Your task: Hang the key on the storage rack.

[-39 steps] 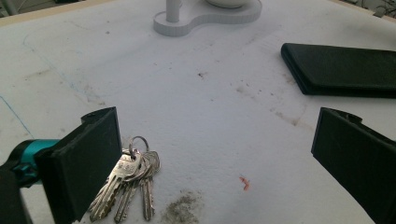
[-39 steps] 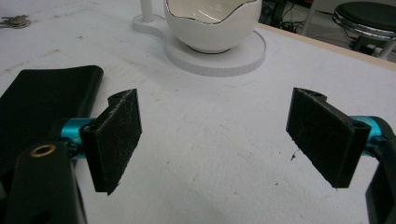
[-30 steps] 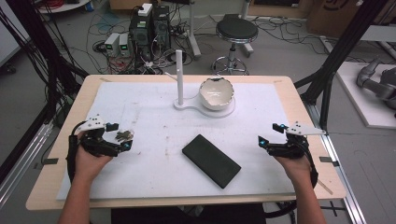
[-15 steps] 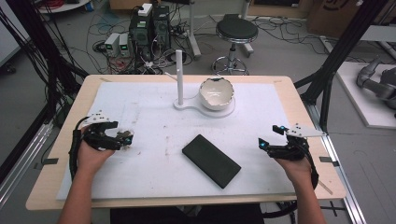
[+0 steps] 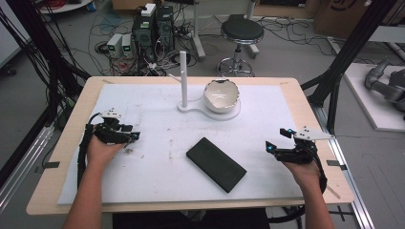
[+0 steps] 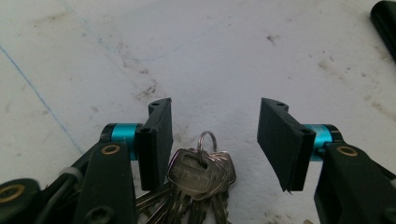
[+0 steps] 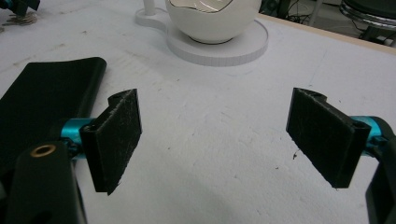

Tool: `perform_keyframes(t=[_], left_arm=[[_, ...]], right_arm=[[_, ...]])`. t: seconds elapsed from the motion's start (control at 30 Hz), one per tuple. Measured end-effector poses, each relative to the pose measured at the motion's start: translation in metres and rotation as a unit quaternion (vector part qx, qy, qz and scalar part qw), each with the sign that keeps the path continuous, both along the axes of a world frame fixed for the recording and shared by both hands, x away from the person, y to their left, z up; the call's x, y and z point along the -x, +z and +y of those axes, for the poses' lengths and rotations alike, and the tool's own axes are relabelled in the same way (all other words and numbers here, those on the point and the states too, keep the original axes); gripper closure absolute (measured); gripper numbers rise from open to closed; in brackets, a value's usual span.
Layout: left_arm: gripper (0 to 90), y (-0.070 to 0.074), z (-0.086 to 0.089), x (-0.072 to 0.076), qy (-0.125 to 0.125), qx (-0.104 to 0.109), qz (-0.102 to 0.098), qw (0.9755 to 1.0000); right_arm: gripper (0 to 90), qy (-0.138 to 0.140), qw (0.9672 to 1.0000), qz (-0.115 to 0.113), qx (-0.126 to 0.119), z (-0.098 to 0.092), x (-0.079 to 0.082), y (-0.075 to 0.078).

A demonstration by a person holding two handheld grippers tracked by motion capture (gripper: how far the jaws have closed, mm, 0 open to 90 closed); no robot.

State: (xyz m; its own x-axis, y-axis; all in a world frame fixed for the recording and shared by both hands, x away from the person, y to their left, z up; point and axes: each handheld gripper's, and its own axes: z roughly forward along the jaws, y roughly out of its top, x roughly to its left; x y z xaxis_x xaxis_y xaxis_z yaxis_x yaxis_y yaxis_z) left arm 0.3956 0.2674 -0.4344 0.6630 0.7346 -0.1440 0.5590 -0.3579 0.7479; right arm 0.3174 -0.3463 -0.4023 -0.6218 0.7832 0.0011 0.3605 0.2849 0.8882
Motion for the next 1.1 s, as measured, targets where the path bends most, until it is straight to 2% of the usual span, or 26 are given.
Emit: perform_keyframes(t=[0.03,0.07,0.2,0.33,0.37,0.5,0.6,0.63,0.67,0.8,0.87,0.93,0.97,1.0,1.03,1.07,1.1], left_arm=[[47.1,0.0,0.0,0.0,-0.002,0.0,0.0,1.0],[53.3,0.0,0.001,0.0,-0.005,0.003,-0.002,1.0],[58.5,0.001,0.0,0.0,-0.005,0.017,-0.007,0.9998],[61.1,-0.002,-0.001,-0.001,0.001,0.006,0.002,1.0],[63.4,-0.002,0.0,-0.001,0.003,-0.006,0.001,1.0],[67.3,-0.002,0.001,-0.001,0.006,-0.006,0.0,1.0],[74.2,-0.002,0.001,-0.001,0.005,-0.003,0.004,1.0],[74.2,-0.001,0.001,-0.001,0.005,-0.009,0.005,0.9999],[79.3,-0.002,0.001,-0.001,0.001,-0.009,0.009,0.9999],[87.3,0.0,0.001,0.0,0.003,-0.008,0.011,0.9999],[87.7,0.003,0.0,0.003,0.0,-0.013,0.001,0.9999],[87.9,0.005,-0.001,0.005,0.0,-0.009,-0.004,1.0],[88.0,0.012,0.0,0.009,-0.004,0.004,-0.022,0.9997],[88.0,0.012,0.0,0.009,-0.004,0.004,-0.022,0.9997],[88.0,0.017,0.0,0.011,-0.004,0.01,-0.029,0.9995],[88.0,0.028,0.0,0.016,-0.007,0.022,-0.041,0.9989],[88.0,0.028,0.0,0.016,-0.007,0.022,-0.041,0.9989]], right_arm=[[18.5,-0.001,1.0,0.0,-0.001,0.0,0.0,0.0],[18.5,0.0,1.0,0.0,0.001,0.0,0.0,0.0],[18.5,-0.002,1.0,-0.001,-0.001,-0.002,0.0,0.0],[18.5,-0.004,1.0,-0.001,-0.002,-0.002,0.001,0.0],[18.5,-0.004,1.0,-0.002,-0.002,-0.002,0.001,0.0],[18.5,-0.005,1.0,-0.002,0.0,-0.001,0.001,0.0],[18.5,-0.006,1.0,-0.001,0.0,-0.001,0.001,-0.001],[18.5,-0.006,1.0,-0.001,0.0,-0.001,0.001,-0.001],[18.5,-0.006,1.0,-0.001,0.001,-0.002,0.001,-0.001],[18.5,-0.007,1.0,0.0,0.0,-0.002,0.001,-0.001],[18.5,-0.007,1.0,0.0,0.0,-0.002,0.001,-0.001],[18.5,-0.006,1.0,0.001,0.0,-0.002,0.001,-0.002],[18.5,-0.006,1.0,0.003,0.0,-0.002,0.001,-0.002],[18.5,-0.006,1.0,0.001,0.001,-0.002,0.001,-0.002],[18.5,-0.006,1.0,0.001,0.001,-0.002,0.001,-0.002],[18.5,-0.006,1.0,0.002,0.001,-0.002,0.001,-0.002],[18.5,-0.006,1.0,0.002,0.001,-0.001,0.001,-0.002]])
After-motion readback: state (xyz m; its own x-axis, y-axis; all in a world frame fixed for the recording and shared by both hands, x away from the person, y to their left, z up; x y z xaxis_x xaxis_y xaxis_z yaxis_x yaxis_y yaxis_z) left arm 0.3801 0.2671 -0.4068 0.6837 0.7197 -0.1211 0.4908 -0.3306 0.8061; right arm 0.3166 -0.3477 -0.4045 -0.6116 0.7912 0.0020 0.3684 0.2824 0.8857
